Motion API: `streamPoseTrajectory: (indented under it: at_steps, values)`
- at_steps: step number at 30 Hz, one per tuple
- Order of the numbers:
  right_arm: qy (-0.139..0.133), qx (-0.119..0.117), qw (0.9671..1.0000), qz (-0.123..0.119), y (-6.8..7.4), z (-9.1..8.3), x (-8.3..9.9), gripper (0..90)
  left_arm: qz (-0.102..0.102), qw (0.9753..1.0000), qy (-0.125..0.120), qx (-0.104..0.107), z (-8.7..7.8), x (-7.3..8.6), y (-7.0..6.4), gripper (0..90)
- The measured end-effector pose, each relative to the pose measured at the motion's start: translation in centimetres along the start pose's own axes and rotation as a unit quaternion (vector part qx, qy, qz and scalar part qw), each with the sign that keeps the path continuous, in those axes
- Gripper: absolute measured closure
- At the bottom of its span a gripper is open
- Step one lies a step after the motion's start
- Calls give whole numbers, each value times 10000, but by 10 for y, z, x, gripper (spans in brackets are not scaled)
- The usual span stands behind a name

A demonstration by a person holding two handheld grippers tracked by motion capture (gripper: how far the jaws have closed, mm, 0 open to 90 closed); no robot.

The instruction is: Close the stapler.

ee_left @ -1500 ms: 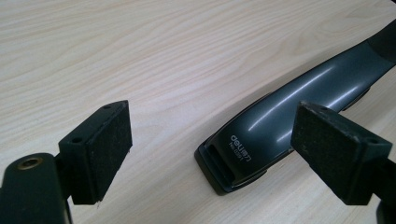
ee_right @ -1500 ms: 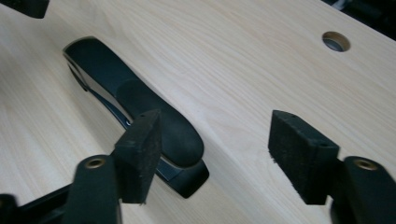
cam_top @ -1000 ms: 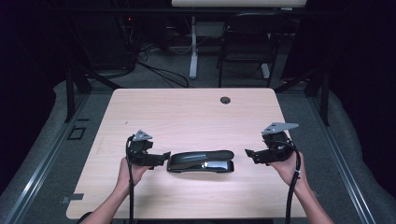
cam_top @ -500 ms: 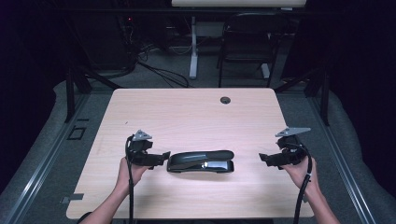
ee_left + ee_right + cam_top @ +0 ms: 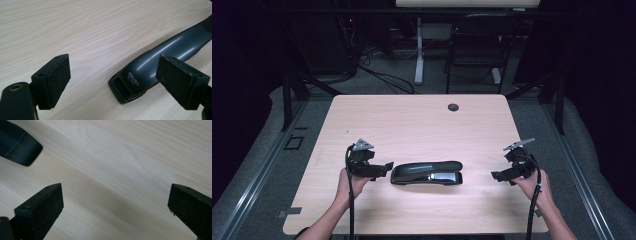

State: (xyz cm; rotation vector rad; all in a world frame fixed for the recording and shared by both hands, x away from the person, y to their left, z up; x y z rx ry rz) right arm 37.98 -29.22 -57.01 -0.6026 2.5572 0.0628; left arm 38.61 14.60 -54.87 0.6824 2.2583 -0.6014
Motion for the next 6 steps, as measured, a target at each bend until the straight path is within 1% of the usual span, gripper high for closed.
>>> streamPoseTrajectory:
  at_steps: [1, 2, 5, 6]
  values:
    - [0, 0, 10000, 0, 0, 0, 0, 0, 0, 10000, 0, 0, 0, 0, 0, 123]
    - [98, 10, 9999, -39, -1, 4, 2, 0, -19, 10000, -4, -36, 1, 0, 1, 121]
    - [224, 9, 9997, -83, -1, 10, 5, 0, -51, 10000, -3, -83, 3, 0, 2, 115]
    - [306, -20, 9995, -110, -1, 12, 6, 0, -51, 10000, -3, -83, 3, 0, 2, 114]
Point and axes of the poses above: each handheld gripper's, and its own axes: z roughly forward along the jaws, x roughly out of its underside, y roughly to its left, the point moved 6 cm from there along z, roughly forward along the jaws, and after that the axes turned 5 degrees about x, right-handed, at the moved point
